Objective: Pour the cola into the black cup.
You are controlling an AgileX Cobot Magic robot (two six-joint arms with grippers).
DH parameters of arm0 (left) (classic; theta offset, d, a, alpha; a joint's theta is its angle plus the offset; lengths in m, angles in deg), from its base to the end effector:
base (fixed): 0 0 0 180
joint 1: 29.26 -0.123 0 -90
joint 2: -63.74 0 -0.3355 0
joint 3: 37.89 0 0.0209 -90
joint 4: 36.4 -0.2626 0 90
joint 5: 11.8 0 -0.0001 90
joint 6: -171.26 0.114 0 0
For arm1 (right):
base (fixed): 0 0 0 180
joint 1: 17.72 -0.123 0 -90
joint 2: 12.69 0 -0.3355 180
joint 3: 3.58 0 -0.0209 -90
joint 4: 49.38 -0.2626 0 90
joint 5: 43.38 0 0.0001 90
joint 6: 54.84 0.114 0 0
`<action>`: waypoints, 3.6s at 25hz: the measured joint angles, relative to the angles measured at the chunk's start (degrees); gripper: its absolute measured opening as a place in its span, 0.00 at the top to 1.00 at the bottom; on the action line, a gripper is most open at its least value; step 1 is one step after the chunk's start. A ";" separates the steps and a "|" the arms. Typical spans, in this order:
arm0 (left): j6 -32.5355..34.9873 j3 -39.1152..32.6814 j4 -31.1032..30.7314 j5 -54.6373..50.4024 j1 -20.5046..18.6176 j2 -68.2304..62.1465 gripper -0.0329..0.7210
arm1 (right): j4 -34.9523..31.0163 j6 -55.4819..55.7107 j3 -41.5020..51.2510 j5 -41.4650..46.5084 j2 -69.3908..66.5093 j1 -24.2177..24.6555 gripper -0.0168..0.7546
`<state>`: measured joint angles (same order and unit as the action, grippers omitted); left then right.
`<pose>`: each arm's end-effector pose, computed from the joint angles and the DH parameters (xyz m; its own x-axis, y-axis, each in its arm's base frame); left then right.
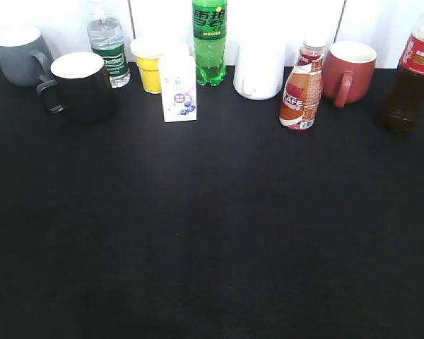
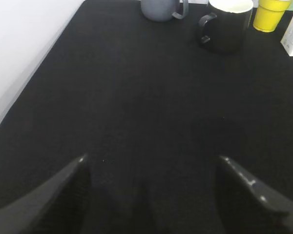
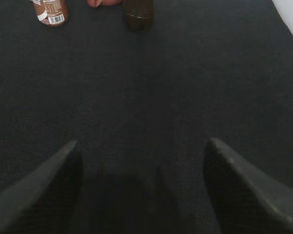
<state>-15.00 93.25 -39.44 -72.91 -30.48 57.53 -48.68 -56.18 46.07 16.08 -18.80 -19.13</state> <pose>-0.0281 0.0047 0.2765 -0.4338 -0.0927 -0.8962 -0.0995 0.9935 -0.0546 -0.0251 -0.0018 0.2751 -0.4253 -0.0401 -0.9042 -0.0277 0.9991 -0.0313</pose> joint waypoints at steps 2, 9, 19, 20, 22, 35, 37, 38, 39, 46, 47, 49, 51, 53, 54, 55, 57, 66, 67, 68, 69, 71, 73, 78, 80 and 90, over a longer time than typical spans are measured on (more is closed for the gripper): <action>0.00 0.00 0.00 0.00 0.00 0.00 0.17 | 0.00 0.00 0.00 0.00 0.00 0.00 0.22; 0.00 1.36 2.39 6.32 0.00 0.00 0.26 | 0.00 0.00 0.00 0.00 0.00 0.00 0.22; 0.00 -13.92 -2.25 91.52 0.00 -49.99 0.32 | 0.00 0.00 0.00 0.05 0.00 0.00 0.22; 0.00 -13.99 -2.45 98.67 0.00 -58.62 0.33 | 0.00 0.00 0.00 0.05 0.00 0.00 0.22; 0.00 -13.99 -4.48 113.06 0.00 -73.54 0.36 | 0.00 0.00 0.00 0.05 0.00 0.00 0.22; -0.11 15.29 -9.97 120.06 1.36 -118.46 0.44 | 0.00 0.00 0.00 0.05 0.00 0.00 0.22; -0.11 17.26 -6.46 119.25 1.41 -119.03 0.62 | 0.00 0.00 0.00 0.05 0.00 0.00 0.22; -0.11 18.56 -5.90 119.03 1.41 -119.22 0.66 | 0.00 0.00 0.00 0.05 0.00 0.00 0.22; -0.11 20.11 -5.73 118.68 1.41 -119.96 0.67 | 0.00 0.00 0.00 0.05 0.00 0.00 0.22; -0.45 26.27 -10.82 120.16 1.36 -124.68 0.88 | 0.00 0.00 0.00 0.05 0.00 0.00 0.22; -1.62 26.20 -11.32 120.57 1.36 -124.63 0.89 | 0.00 0.00 0.00 0.05 0.00 0.00 0.22; -2.98 23.12 -11.74 120.27 1.36 -121.13 0.90 | 0.00 0.00 0.00 0.05 0.00 0.00 0.22; -3.24 17.14 -11.74 120.86 1.36 -113.56 0.90 | 0.00 0.00 0.00 0.05 0.00 0.00 0.22; -3.57 10.26 -13.80 120.95 1.36 -106.19 0.90 | 0.00 0.00 0.00 0.05 0.00 0.00 0.22; -3.58 6.98 -15.81 120.75 1.36 -102.83 0.90 | 0.00 0.00 0.00 0.05 0.00 0.00 0.22; -3.93 3.98 -17.09 120.75 1.41 -99.91 0.90 | 0.00 0.00 0.00 0.05 0.00 0.00 0.22; -4.76 -0.64 -18.87 120.69 1.41 -95.76 0.90 | 0.00 0.00 -0.06 -0.01 0.00 0.00 0.22; -9.54 -3.52 -26.36 120.78 1.41 -93.44 0.90 | -0.70 0.06 9.49 -56.51 -26.12 0.00 0.22; -9.54 -3.52 -26.36 120.78 1.41 -93.44 0.90 | -1.87 0.10 10.34 -63.43 -32.74 0.00 0.22; -9.54 -3.52 -26.36 120.78 1.41 -93.44 0.90 | -3.40 0.10 10.57 -70.91 -39.03 0.00 0.20; -9.54 -3.52 -26.36 120.83 1.41 -93.44 0.90 | -4.91 0.10 10.57 -77.19 -45.48 0.00 0.18; -9.54 -3.52 -26.36 121.32 1.41 -93.44 0.90 | -6.33 0.10 10.65 -90.52 -59.62 0.00 0.16; -9.56 -3.52 -26.41 122.06 1.41 -93.44 0.90 | -7.61 0.12 10.65 -107.17 -74.55 0.00 0.15; -9.56 -3.52 -26.41 122.13 1.41 -93.44 0.90 | -5.89 2.18 2.78 -124.08 -101.90 0.00 0.15; -9.56 -3.52 -26.41 122.15 1.41 -93.44 0.90 | -5.68 3.63 -2.05 -124.49 -107.48 0.00 0.15; -9.56 -3.52 -26.41 123.33 1.41 -93.44 0.90 | -5.61 4.60 -16.57 -124.81 -119.74 0.00 0.15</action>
<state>-24.56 89.73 -65.86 50.42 -29.07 -35.91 -54.29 -51.57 29.50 -108.73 -138.54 -19.13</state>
